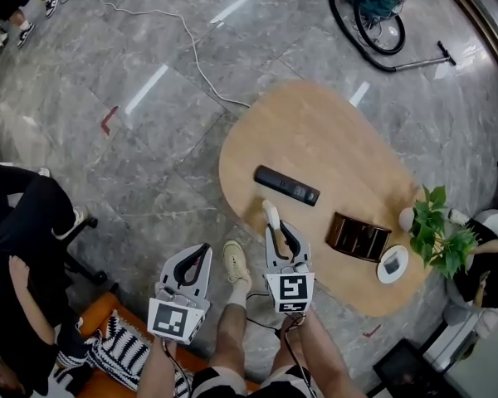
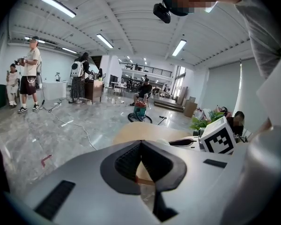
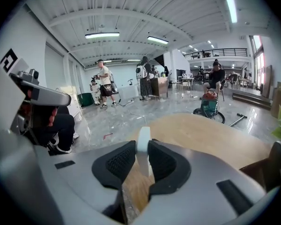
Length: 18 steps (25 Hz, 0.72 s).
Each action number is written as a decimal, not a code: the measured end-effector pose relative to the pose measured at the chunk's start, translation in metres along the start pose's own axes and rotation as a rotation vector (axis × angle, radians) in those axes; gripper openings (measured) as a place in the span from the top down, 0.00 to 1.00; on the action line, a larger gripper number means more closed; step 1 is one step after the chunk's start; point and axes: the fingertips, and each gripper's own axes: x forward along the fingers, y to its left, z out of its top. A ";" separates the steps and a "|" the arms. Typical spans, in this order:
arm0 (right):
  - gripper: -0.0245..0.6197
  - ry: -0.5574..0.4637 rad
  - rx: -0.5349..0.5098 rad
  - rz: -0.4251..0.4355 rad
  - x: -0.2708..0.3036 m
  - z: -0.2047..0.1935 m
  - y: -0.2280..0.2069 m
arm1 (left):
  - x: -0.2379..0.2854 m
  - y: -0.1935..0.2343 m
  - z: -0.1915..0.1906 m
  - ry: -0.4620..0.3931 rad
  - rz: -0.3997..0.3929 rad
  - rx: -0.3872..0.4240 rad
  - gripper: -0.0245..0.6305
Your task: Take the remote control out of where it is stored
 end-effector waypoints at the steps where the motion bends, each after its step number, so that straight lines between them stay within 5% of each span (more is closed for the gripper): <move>1: 0.81 0.001 0.008 0.000 0.001 -0.003 0.000 | 0.001 0.000 -0.002 0.001 0.001 -0.003 0.96; 18: 0.81 0.036 0.057 -0.066 0.002 -0.027 -0.023 | 0.013 -0.005 -0.013 0.035 -0.028 -0.011 0.96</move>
